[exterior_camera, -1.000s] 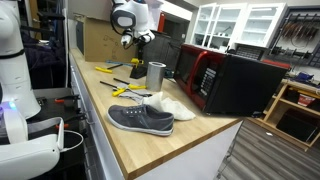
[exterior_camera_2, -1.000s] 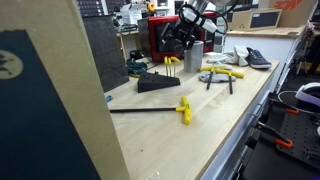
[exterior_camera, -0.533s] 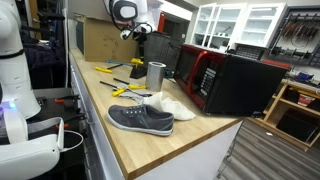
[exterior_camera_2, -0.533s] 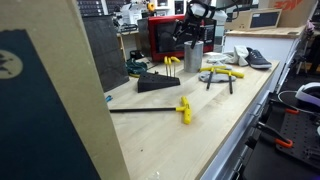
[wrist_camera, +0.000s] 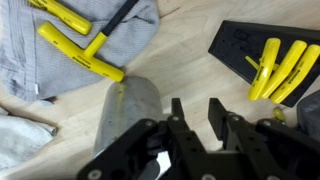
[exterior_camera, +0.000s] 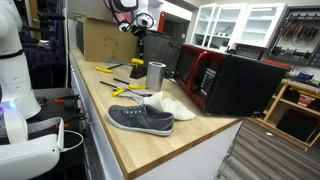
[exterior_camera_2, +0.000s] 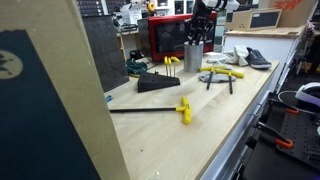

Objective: Move one black and yellow object in the metal tin, then to the black holder

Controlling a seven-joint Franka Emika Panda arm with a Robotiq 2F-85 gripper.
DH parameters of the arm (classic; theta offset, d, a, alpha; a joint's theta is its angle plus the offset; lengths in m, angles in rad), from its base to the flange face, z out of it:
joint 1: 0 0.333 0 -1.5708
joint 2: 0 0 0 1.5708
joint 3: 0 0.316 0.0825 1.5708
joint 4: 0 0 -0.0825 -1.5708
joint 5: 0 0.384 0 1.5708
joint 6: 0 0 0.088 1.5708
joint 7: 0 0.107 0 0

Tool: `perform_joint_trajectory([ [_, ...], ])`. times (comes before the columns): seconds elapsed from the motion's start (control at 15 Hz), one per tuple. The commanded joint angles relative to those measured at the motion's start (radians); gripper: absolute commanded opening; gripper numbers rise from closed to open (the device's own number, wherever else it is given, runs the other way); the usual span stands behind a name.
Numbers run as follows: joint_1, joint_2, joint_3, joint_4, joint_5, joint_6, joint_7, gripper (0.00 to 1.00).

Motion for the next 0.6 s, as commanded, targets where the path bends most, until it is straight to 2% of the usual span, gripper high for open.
perform_joint_trajectory([
  [0.0,0.008,0.046,0.008,0.01,0.022,0.016,-0.03,0.05],
  [0.07,0.012,0.063,0.009,0.014,0.03,0.032,-0.036,0.0],
  [0.53,0.041,0.146,0.02,0.035,0.093,0.105,-0.051,0.0],
])
